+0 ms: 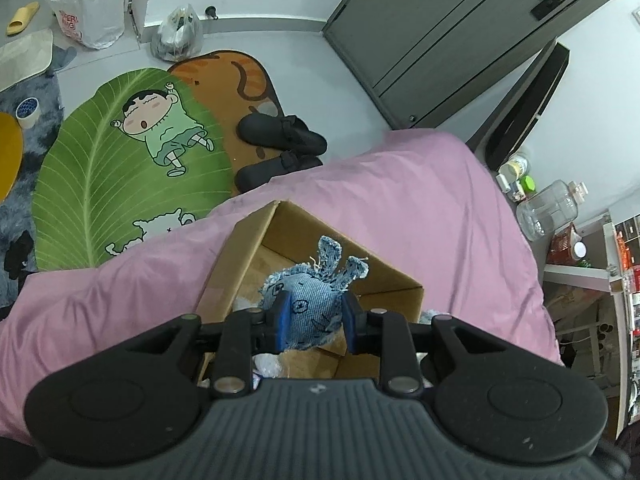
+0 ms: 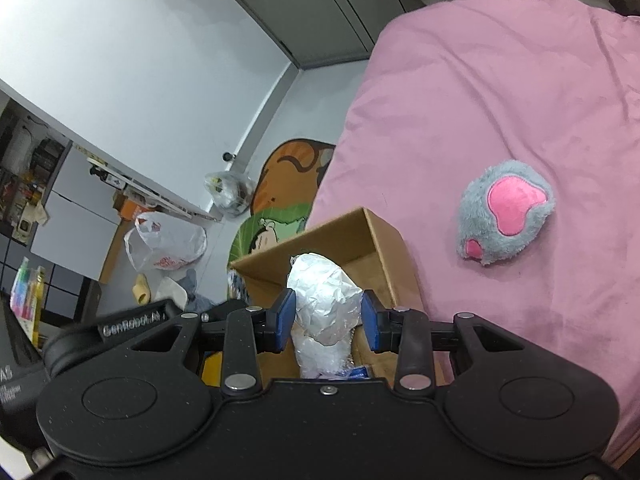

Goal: Organize soft objects
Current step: 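Carry the denim plush into the box with the left tool while the right tool carries the ball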

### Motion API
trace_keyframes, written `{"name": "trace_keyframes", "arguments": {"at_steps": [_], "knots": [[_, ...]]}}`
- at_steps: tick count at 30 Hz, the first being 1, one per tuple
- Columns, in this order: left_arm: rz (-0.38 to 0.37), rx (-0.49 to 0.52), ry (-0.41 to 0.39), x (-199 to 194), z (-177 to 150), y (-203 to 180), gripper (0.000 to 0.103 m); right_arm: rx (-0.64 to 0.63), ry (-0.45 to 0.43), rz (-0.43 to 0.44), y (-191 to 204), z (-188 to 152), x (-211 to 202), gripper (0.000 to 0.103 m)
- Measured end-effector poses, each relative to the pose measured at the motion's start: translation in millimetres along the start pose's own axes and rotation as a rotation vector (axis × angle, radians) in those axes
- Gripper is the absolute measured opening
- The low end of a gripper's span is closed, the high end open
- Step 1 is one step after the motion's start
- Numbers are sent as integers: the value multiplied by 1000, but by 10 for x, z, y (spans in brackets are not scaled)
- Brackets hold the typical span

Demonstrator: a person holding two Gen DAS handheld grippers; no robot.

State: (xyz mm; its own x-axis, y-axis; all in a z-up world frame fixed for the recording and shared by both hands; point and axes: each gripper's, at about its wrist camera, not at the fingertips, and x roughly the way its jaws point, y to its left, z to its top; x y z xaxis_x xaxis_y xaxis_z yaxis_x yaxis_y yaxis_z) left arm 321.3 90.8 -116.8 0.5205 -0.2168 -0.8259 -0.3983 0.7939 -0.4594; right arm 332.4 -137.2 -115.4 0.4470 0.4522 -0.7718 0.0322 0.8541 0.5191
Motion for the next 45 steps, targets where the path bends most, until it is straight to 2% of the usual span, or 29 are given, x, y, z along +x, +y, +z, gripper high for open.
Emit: {"name": "trace_keyframes", "arguments": {"at_steps": [9, 13, 20, 23, 26, 29, 33, 40, 45], "knots": [[71, 28, 29, 182, 43, -90, 30, -32, 62, -31, -46, -94, 182, 35], [81, 45, 26, 159, 32, -111, 41, -38, 75, -29, -46, -121, 224, 35], [91, 46, 12, 47, -1, -102, 43, -52, 81, -44, -50, -129, 267, 36], [98, 45, 7, -21, -35, -79, 45, -50, 96, -44, -37, -158, 299, 40], [111, 48, 5, -86, -67, -58, 51, -42, 99, -38, -41, -180, 273, 52], [113, 46, 6, -141, -92, -26, 58, -39, 86, -33, -57, -184, 192, 53], [131, 50, -5, -216, -142, -17, 72, -33, 64, -35, -119, -188, 77, 57], [129, 78, -32, -366, -261, -64, 87, -38, 26, -30, -184, -252, -147, 64], [137, 99, -68, -484, -358, -102, 96, -49, -2, -43, -199, -328, -275, 77]]}}
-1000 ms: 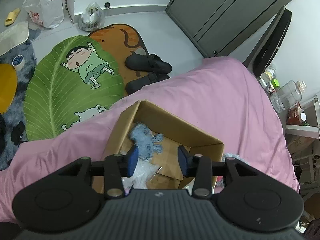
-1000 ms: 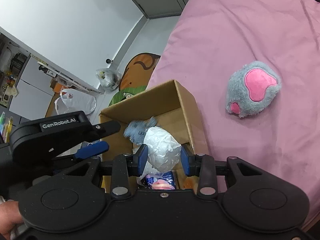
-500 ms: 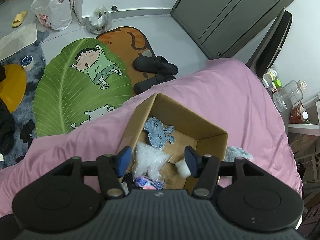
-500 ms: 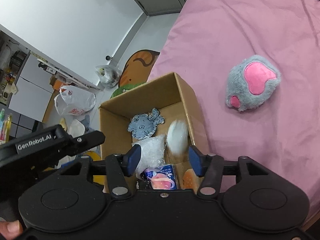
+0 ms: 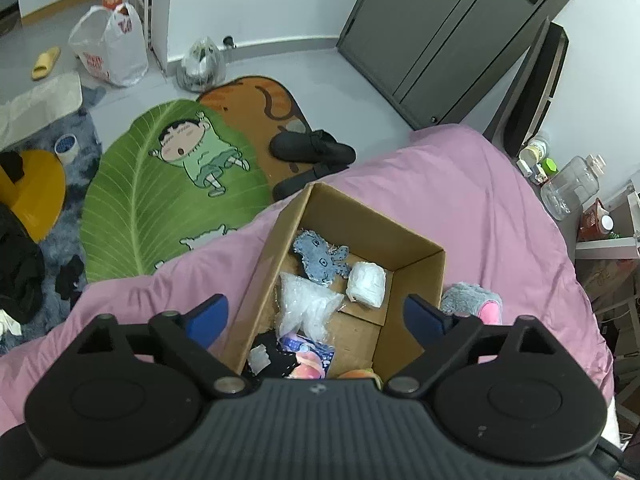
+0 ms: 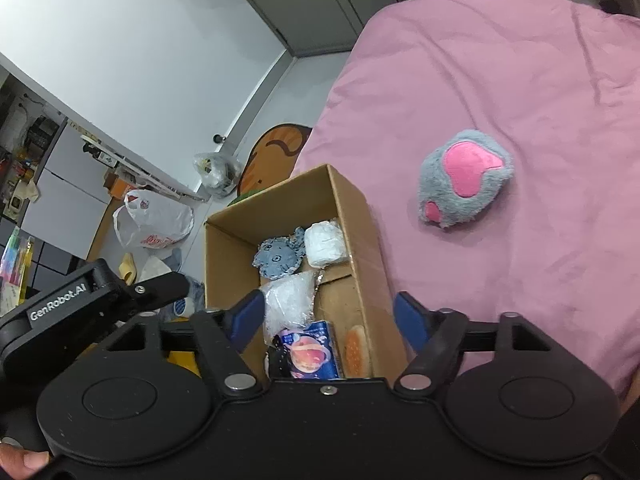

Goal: Organize soft objects
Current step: 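Carry the denim plush into the box with the left tool while the right tool carries the ball, then withdraw both tools from the box and move them to the grey plush mouse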

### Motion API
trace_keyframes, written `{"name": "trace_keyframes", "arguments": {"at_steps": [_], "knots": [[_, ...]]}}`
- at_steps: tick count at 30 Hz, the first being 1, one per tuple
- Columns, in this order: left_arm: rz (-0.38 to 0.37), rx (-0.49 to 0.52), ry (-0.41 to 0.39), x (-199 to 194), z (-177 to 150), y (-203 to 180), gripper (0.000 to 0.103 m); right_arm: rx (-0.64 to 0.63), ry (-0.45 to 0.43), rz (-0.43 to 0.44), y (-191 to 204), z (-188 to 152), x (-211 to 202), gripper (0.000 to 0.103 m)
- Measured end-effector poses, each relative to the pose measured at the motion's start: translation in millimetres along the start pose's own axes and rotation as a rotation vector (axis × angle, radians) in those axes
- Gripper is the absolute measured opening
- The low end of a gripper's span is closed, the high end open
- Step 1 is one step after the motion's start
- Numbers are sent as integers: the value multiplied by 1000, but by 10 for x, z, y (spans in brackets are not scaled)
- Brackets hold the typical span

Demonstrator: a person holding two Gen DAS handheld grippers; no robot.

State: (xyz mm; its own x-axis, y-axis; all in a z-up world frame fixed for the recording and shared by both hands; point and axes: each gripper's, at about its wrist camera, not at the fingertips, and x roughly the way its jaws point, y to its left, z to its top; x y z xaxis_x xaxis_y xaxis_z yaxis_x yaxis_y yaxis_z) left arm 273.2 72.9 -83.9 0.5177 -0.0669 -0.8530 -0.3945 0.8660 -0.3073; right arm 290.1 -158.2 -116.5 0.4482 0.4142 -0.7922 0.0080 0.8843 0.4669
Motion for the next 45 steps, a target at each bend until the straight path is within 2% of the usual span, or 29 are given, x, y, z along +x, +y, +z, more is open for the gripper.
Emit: {"name": "trace_keyframes", "arguments": {"at_steps": [3, 6, 13, 18, 20, 23, 32, 45], "knots": [[-4, 8, -7, -48, -46, 1, 103, -16, -10, -5, -5, -37, -62, 78], [2, 23, -24, -99, -107, 3, 103, -18, -29, -4, -26, -63, -134, 84], [9, 70, -59, -286, -210, -71, 103, -18, -62, 2, -97, -98, -308, 91], [25, 94, -112, -435, -267, -141, 103, -50, -66, 18, -88, -124, -412, 98], [12, 106, -109, -475, -295, -169, 103, -60, -63, 24, -90, -142, -440, 99], [25, 130, -106, -521, -353, -215, 103, -70, -72, 6, -90, -179, -482, 100], [83, 200, -97, -610, -458, -386, 103, -70, -85, 32, -187, -243, -603, 103], [119, 230, -80, -576, -581, -671, 103, -54, -76, 42, -561, -186, -709, 103]]}}
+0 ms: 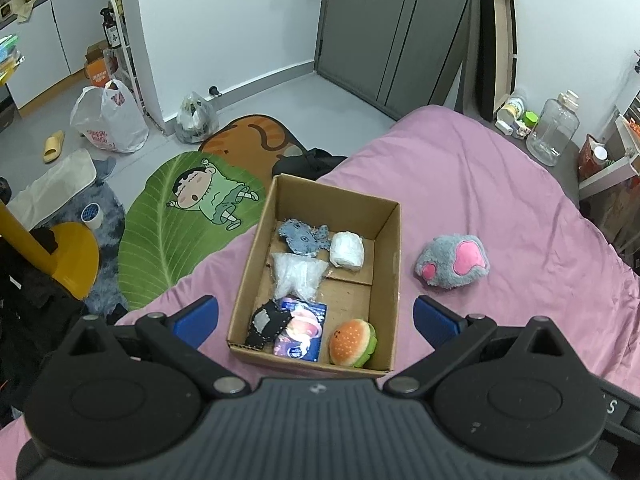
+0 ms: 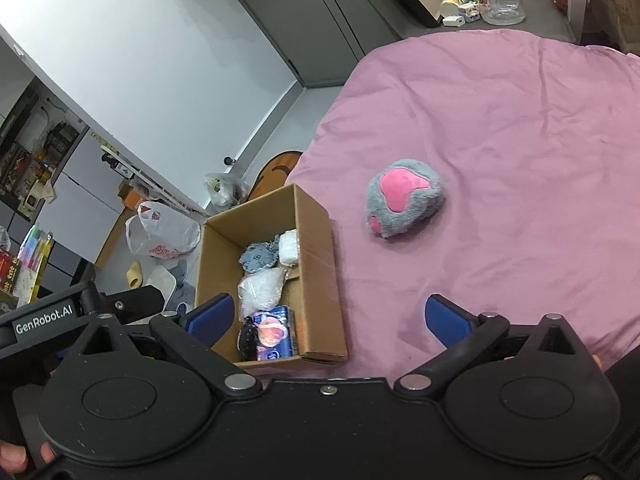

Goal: Organize soft objects
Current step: 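Withdraw both tools from the box and move them to the grey plush mouse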

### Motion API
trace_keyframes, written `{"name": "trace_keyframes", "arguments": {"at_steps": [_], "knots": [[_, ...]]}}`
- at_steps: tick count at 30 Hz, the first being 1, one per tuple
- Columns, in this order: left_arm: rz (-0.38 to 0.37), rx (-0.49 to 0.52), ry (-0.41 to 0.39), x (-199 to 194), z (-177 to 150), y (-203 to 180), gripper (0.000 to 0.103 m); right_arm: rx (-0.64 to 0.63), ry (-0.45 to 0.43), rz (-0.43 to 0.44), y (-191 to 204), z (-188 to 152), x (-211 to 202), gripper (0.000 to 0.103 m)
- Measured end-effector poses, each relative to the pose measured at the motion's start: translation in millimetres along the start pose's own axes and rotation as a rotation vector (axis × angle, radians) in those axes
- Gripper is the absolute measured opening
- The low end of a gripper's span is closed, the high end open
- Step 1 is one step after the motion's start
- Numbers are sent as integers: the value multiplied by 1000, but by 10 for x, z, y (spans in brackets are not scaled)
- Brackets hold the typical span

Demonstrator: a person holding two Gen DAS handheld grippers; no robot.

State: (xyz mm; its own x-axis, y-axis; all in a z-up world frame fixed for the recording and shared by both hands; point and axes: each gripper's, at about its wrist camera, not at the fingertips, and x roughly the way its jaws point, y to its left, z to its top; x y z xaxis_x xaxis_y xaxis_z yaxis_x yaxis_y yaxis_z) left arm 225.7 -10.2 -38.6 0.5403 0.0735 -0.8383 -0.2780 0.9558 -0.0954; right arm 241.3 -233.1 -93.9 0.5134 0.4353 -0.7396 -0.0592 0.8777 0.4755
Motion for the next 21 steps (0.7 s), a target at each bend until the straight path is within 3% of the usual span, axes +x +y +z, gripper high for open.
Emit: {"name": "trace_keyframes", "arguments": {"at_steps": [13, 21], "knots": [[11, 2, 10, 80, 58, -392, 103, 8, 36, 23, -468, 358, 0, 103], [26, 21, -5, 211, 120, -697, 102, 83, 17, 50, -806, 555, 87, 103]]}}
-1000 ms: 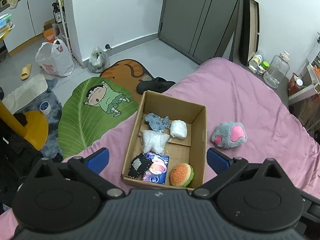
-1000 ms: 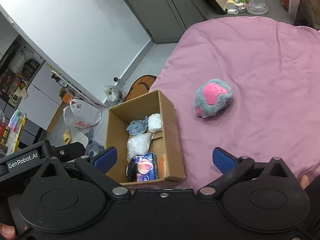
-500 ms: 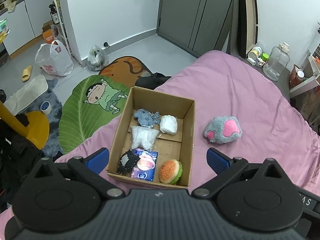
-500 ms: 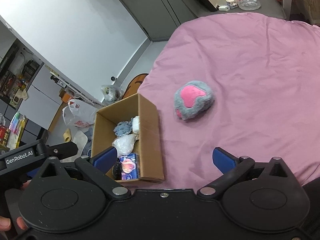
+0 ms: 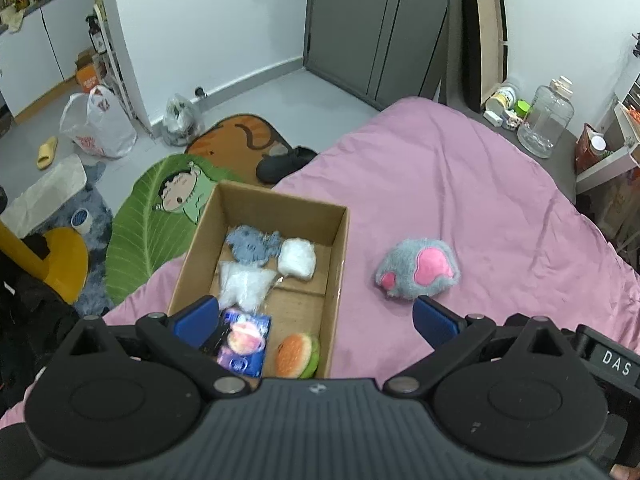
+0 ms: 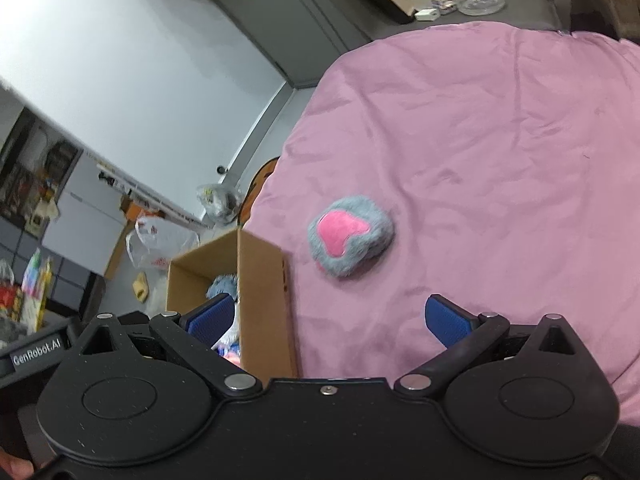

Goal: Organize soft objects
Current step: 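Withdraw both tools from the box and move them to the grey plush mouse, then close both tools on the grey plush mouse body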

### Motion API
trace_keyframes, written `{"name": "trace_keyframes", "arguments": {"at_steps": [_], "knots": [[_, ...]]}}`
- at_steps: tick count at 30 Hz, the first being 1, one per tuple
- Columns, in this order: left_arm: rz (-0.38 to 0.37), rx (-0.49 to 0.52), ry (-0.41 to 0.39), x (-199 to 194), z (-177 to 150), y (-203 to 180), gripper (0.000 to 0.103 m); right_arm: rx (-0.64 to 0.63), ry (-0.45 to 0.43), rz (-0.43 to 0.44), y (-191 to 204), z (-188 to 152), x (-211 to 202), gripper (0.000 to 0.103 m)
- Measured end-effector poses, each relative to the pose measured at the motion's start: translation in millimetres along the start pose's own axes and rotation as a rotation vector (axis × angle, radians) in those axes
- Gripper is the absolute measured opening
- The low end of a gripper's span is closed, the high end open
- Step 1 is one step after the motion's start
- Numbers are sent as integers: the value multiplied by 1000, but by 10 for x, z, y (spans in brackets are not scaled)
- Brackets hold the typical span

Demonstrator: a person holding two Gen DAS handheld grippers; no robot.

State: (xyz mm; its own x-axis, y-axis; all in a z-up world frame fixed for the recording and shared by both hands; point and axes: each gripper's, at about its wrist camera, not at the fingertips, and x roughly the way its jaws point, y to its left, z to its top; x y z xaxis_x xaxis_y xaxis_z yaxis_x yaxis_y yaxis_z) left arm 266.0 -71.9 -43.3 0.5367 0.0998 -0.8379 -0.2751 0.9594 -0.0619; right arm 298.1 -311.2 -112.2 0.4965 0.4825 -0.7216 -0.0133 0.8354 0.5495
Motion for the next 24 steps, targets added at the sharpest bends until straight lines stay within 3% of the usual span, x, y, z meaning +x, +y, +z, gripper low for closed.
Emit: {"name": "trace_keyframes", "arguments": {"at_steps": [4, 16, 24], "knots": [[6, 18, -5, 94, 47, -140, 102, 50, -18, 11, -174, 54, 65, 102], [11, 32, -18, 417, 183, -424, 99, 319, 5, 158, -675, 152, 528, 89], [-3, 66, 16, 750, 296, -639, 93, 379, 45, 177, -791, 246, 837, 89]]}}
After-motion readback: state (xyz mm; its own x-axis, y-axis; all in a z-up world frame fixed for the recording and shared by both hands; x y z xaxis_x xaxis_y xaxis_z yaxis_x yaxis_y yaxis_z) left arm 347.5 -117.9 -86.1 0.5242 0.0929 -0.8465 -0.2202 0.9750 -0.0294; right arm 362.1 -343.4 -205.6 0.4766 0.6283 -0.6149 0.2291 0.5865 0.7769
